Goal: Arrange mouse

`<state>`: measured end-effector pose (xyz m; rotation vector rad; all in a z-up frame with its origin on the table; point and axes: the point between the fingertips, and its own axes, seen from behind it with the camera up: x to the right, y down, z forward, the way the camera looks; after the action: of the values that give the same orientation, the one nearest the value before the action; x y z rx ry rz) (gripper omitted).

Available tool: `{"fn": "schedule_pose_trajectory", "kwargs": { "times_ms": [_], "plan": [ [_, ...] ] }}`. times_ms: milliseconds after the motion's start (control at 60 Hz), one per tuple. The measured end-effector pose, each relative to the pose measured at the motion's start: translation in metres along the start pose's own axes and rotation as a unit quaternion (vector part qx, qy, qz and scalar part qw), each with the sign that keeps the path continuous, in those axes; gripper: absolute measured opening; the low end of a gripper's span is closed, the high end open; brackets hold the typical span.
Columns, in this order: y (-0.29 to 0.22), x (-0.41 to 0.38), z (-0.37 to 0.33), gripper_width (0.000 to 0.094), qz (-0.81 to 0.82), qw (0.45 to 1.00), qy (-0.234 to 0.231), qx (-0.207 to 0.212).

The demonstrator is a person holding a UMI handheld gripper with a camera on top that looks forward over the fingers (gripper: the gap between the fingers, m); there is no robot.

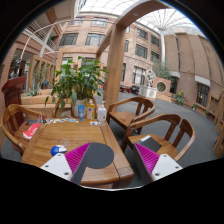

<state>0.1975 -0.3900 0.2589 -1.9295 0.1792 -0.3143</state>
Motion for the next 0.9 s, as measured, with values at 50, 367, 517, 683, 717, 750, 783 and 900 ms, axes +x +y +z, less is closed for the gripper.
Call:
{"fn": "schedule_pose_trajectory", "kwargs": {
  "times_ms": [50, 367, 517, 683, 717, 750, 783, 900],
  "plan": [
    [0.006, -0.001, 0.001, 0.0851, -0.002, 1.0, 0.002, -0.007],
    [0.125, -0.066, 0.041, 0.0845, -0.014, 0.995, -0.044, -0.088],
    [0.174, -0.147, 0.051, 0.0852, -0.025, 0.986, -0.111, -0.12],
    [0.192, -0.236, 0.073, 0.0851, -0.029, 0.977, -0.173, -0.122],
    [0.193, -0.25, 0.081, 0.0854, -0.032, 0.976, -0.178, -0.121],
    [0.193, -0.263, 0.091, 0.0852, -0.037, 0.975, -0.182, -0.12],
    [0.193, -0.274, 0.1, 0.0854, -0.042, 0.974, -0.185, -0.121],
    [0.184, -0.311, 0.134, 0.0853, -0.038, 0.973, -0.194, -0.121]
  ]
}}
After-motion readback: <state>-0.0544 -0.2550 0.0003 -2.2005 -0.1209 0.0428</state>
